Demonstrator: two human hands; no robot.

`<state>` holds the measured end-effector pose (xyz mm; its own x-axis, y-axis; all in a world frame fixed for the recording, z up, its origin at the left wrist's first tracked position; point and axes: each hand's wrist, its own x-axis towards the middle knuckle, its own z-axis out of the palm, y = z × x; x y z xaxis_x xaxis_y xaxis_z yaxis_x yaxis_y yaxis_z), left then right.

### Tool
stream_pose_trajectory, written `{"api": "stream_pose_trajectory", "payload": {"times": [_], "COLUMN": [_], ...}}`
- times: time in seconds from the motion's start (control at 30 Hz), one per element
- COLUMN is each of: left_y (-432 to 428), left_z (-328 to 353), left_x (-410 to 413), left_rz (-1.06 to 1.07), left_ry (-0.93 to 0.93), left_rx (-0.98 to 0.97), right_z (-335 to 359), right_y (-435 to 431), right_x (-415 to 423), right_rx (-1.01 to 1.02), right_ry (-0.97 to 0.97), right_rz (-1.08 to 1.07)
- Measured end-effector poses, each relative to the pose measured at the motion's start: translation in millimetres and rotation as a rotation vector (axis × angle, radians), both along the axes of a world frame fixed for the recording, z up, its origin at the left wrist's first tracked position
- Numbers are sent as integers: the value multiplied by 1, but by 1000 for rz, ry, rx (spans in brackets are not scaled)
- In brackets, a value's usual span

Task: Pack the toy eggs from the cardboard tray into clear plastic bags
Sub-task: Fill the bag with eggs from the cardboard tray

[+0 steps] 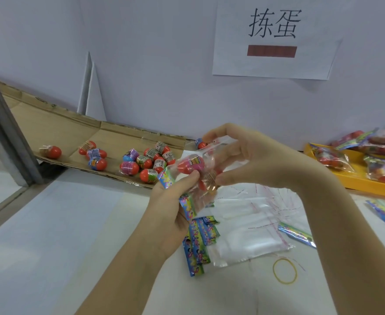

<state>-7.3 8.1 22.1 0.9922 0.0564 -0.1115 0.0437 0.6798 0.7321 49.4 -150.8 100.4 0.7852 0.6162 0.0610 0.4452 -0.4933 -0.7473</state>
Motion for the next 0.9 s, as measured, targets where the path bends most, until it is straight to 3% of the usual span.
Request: {"api": "stream_pose_trajectory", "payload": {"times": [0.13, 0.27, 0.53, 0.77, 0.9], "left_y": [4, 6, 2, 1, -1], "left_z": [4, 3, 3, 2, 2], "left_x": [-1, 1, 2, 2, 0], "left_rz": [-88, -50, 2, -17, 7], "left_ry": [-19, 5, 40, -63, -62], "left_rx": [-199, -285, -277, -207, -201], "right_z": [-1, 0, 0, 0, 7], "right_y": [1, 2, 5, 3, 7], "right_x": [1, -1, -3, 0, -2], "right_rx": [82, 14, 16, 77, 351], "right_ry": [-3, -76, 61, 35, -114], "right_rz": [-114, -147, -67, -72, -211]}}
